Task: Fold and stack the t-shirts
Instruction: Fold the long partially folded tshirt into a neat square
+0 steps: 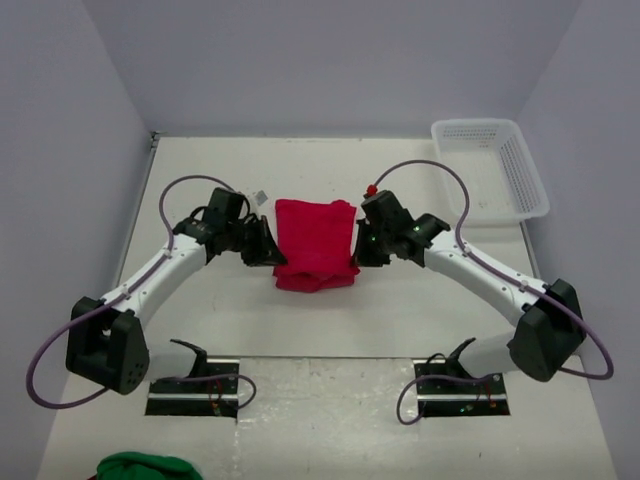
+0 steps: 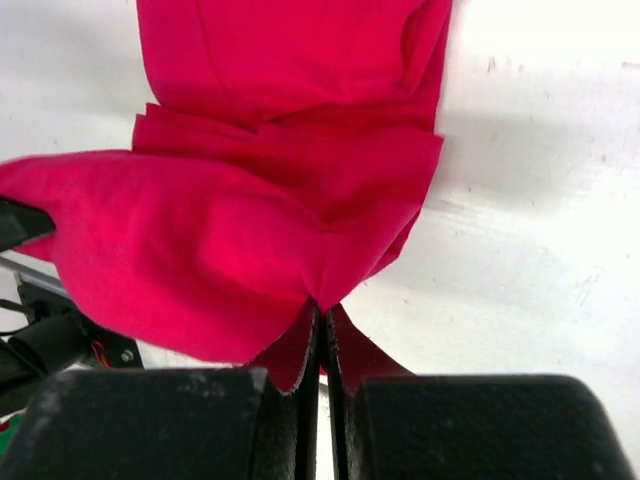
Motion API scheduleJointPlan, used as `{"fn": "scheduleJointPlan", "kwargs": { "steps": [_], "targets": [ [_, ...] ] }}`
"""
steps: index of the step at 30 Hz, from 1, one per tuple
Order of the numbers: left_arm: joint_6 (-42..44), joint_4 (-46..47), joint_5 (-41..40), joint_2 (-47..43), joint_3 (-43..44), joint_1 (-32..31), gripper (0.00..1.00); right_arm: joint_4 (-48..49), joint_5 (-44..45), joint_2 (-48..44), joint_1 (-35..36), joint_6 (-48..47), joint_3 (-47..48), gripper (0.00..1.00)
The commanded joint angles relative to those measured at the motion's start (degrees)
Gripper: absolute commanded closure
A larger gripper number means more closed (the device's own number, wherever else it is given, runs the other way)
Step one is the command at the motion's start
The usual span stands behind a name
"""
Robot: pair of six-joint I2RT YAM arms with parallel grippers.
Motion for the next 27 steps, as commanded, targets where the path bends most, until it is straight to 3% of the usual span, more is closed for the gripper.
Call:
{"fn": "scheduleJointPlan", "kwargs": {
  "steps": [1, 13, 21, 27],
  "targets": [
    [5.3, -0.5, 2.8, 3.7, 8.5, 3.9, 1.0, -3.0, -3.1, 4.2, -2.8, -5.7, 6.7, 1.0],
    [8.7, -1.2, 8.9, 27.0, 29.9, 7.7, 1.0, -8.8, -7.4, 22.6, -10.2, -11.1, 31.0, 1.0],
    [10.3, -4.7, 10.1, 40.2, 45.1, 8.6, 1.0, -10.8, -11.3, 33.4, -13.7, -13.0, 41.3, 1.0],
    [7.8, -1.4, 11.5, 47.9, 49.5, 9.9, 1.0, -12.7, -13.5, 42.0, -16.3, -14.7, 48.6, 1.0]
  ]
}}
